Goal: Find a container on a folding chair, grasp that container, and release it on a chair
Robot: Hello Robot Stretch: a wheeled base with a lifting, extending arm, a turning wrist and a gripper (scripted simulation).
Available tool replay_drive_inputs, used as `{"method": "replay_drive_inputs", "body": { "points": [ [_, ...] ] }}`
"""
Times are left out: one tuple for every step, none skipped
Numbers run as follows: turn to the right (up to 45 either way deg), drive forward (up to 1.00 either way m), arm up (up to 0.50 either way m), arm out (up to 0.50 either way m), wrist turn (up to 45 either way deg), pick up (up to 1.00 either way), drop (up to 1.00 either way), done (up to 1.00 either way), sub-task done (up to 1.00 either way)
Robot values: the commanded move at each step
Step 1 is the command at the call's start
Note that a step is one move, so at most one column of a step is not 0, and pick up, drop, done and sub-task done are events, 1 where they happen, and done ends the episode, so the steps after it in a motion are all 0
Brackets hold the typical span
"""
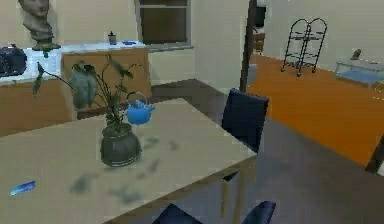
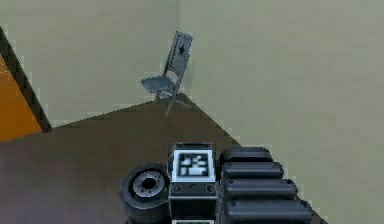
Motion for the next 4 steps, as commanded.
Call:
{"method": "replay_drive_inputs", "body": {
  "points": [
    [45.0, 0.00, 0.00, 0.00, 0.0, 0.00, 0.00, 0.00, 0.00],
    [45.0, 0.00, 0.00, 0.00, 0.0, 0.00, 0.00, 0.00, 0.00],
    [12.0, 0.00, 0.00, 0.00, 0.0, 0.00, 0.00, 0.00, 0.00],
    [-45.0, 0.00, 0.00, 0.00, 0.0, 0.00, 0.00, 0.00, 0.00]
  ]
}}
